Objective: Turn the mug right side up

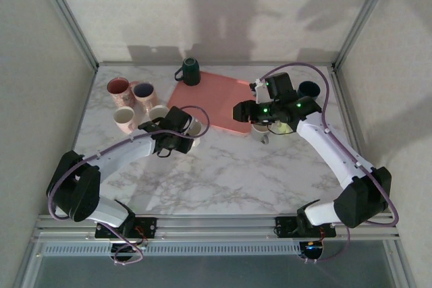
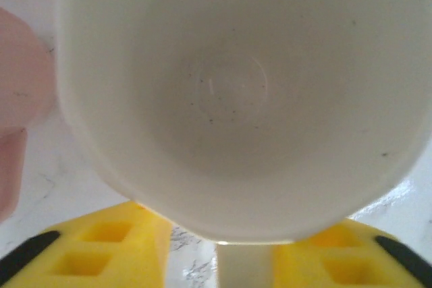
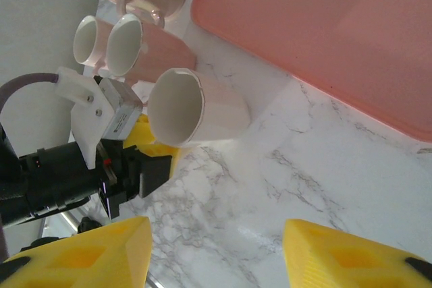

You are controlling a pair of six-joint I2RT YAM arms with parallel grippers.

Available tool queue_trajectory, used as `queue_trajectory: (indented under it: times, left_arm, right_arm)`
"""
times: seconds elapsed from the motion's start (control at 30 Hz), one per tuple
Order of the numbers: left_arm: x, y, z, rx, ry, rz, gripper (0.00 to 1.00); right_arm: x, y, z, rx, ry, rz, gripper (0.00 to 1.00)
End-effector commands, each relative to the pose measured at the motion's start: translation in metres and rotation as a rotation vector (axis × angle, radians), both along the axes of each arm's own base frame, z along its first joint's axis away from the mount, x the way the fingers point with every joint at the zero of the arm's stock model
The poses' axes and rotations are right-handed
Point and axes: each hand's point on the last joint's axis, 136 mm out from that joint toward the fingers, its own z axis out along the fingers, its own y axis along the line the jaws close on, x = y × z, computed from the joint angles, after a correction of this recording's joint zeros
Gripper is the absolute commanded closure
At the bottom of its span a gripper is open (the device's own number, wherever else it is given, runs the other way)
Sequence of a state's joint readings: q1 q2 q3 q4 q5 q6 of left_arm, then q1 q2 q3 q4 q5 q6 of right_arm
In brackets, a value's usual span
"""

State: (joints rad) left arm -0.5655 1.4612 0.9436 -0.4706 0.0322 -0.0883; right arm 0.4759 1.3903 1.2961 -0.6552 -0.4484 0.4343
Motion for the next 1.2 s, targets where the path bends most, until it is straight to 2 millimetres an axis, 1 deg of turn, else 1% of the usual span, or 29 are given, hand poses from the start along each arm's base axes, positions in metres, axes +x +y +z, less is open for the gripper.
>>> queue_trajectory:
  times: [0.0,0.1,0.3,0.4,0.53,0.63,0.7,0.87,0.97,1.17]
  left_arm:
    - [0.005,0.002,0.009,-0.025,-0.049,0.015,0.53]
    - [0.006,0.002,0.026,-0.039,-0.081,0.005,0.47]
    - [0.018,0.011,0.088,-0.188,-0.194,0.034,0.39]
    - [0.031,0.024,0.115,-0.282,-0.256,0.109,0.36]
    - [0.053,0.042,0.134,-0.375,-0.300,0.201,0.36]
    - [0.070,0.049,0.143,-0.441,-0.315,0.219,0.37]
    - [0.082,0.052,0.144,-0.462,-0.318,0.218,0.37]
    - [0.115,0.056,0.140,-0.459,-0.326,0.172,0.37]
    - [0.135,0.053,0.139,-0.441,-0.350,0.089,0.37]
    - [0.189,0.060,0.139,-0.415,-0.382,0.038,0.35]
  right_arm:
    - [0.001,0.000,0.006,0.019,0.009,-0.003,0.45]
    - [0.001,-0.001,0.007,0.018,0.010,-0.007,0.44]
    - [0.001,-0.005,0.009,0.013,0.001,-0.018,0.44]
    - [0.001,-0.007,0.009,0.011,-0.001,-0.023,0.44]
    - [0.000,-0.008,0.009,0.010,0.001,-0.028,0.43]
    - [0.000,-0.010,0.010,0.009,-0.002,-0.030,0.43]
    - [0.000,-0.011,0.010,0.006,-0.004,-0.032,0.43]
    - [0.002,-0.012,0.009,0.000,-0.007,-0.033,0.43]
    - [0.004,-0.012,0.008,0.000,-0.004,-0.032,0.43]
    - [0.008,-0.013,0.008,-0.003,-0.003,-0.029,0.42]
